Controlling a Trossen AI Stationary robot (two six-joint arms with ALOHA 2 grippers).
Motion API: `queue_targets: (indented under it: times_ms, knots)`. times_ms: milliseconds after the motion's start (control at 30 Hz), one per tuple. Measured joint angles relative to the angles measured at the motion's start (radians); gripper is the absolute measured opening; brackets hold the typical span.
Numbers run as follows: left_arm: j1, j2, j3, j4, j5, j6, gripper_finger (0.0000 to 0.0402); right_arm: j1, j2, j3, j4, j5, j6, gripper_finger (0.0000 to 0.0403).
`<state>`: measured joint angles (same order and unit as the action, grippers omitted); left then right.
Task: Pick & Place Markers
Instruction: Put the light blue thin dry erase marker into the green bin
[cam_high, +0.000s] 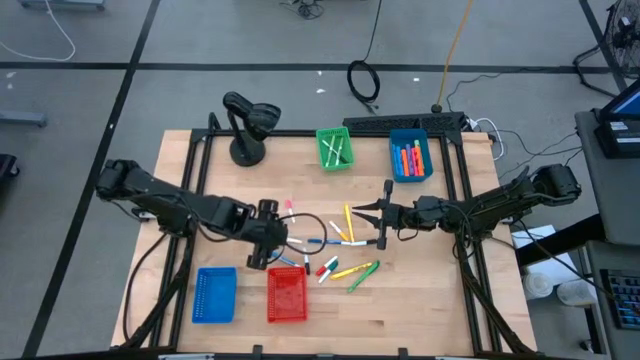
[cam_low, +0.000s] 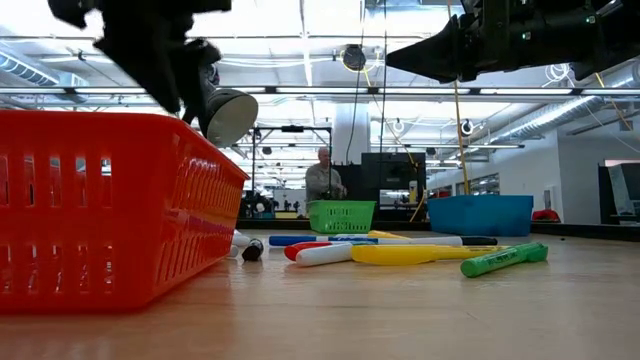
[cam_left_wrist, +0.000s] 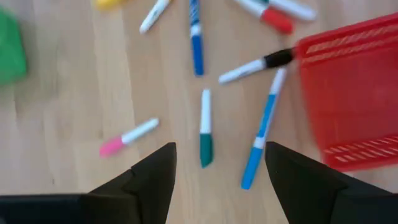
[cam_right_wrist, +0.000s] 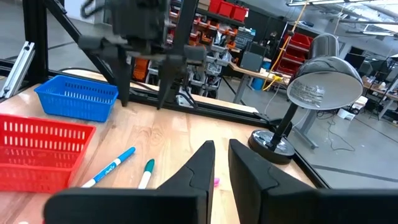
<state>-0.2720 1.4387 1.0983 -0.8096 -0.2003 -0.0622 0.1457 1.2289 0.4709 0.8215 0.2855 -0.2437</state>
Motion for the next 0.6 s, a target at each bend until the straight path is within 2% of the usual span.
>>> queue_targets:
  times_ms: [133, 233, 500, 600]
  knots:
    - [0.004, 0.0, -0.085, 0.003, -0.02, -0.088, 0.025, 0.0, 0.0, 0.0, -0.002, 0.0, 0.022, 0.0034]
    - [0.008, 0.0, -0.157, 0.041, 0.003, -0.117, 0.025, 0.0, 0.0, 0.0, -0.003, 0.0, 0.021, 0.0034]
    - [0.006, 0.0, -0.313, 0.33, 0.129, -0.097, 0.025, 0.0, 0.0, 0.0, -0.003, 0.0, 0.02, 0.0034]
    - [0.007, 0.0, -0.35, 0.366, 0.154, -0.102, 0.025, 0.0, 0.0, 0.0, -0.003, 0.0, 0.021, 0.0034]
